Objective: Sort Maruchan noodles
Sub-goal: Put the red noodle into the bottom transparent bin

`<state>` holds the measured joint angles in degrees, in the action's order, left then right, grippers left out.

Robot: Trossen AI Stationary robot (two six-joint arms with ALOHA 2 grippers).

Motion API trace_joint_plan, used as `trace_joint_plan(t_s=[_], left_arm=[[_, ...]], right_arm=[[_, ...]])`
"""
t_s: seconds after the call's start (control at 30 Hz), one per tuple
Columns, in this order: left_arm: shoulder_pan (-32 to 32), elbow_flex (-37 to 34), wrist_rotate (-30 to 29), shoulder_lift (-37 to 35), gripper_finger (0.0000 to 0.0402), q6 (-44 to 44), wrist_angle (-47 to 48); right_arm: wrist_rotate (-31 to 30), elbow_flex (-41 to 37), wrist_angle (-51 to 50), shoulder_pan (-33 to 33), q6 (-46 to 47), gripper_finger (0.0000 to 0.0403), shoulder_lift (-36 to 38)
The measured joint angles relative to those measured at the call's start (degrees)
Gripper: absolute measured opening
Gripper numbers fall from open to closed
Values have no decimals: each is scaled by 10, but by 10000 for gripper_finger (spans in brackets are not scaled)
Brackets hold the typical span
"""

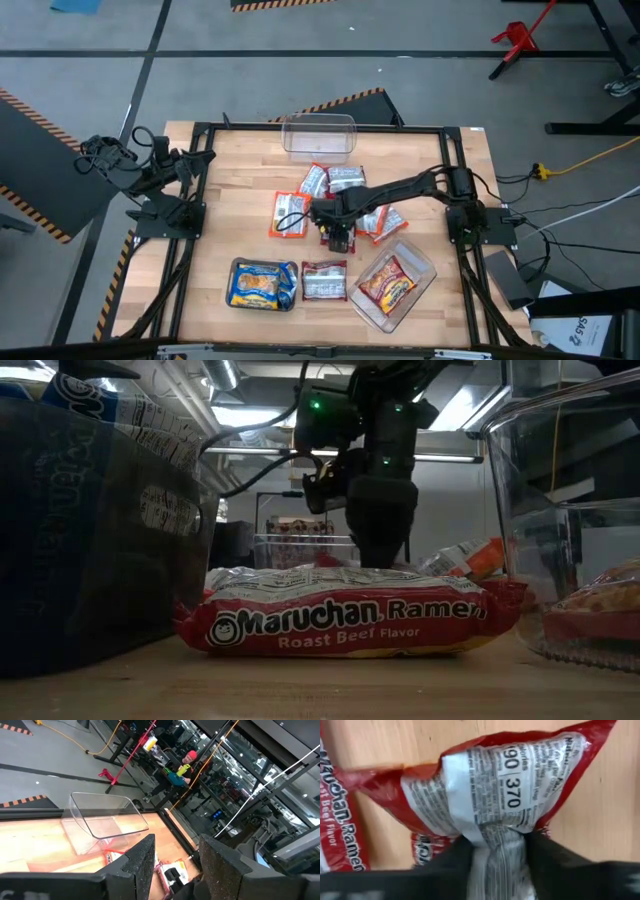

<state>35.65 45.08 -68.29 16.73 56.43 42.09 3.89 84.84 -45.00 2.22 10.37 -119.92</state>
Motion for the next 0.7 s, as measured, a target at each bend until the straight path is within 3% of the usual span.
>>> trace_joint_plan(t_s=[0.13, 0.2, 0.43, 0.7], left_arm=[[0, 0, -1, 0, 147, 0, 0], [0, 0, -1, 0, 147, 0, 0], [0, 0, -1, 0, 147, 0, 0], [0, 0, 3, 0, 147, 0, 0]], right_arm=[[20, 15, -13, -1, -1, 38, -1], [21, 31, -27, -1, -7, 13, -3], [27, 149, -101, 0, -40, 5, -5], [30, 317, -308, 0, -84, 2, -4]])
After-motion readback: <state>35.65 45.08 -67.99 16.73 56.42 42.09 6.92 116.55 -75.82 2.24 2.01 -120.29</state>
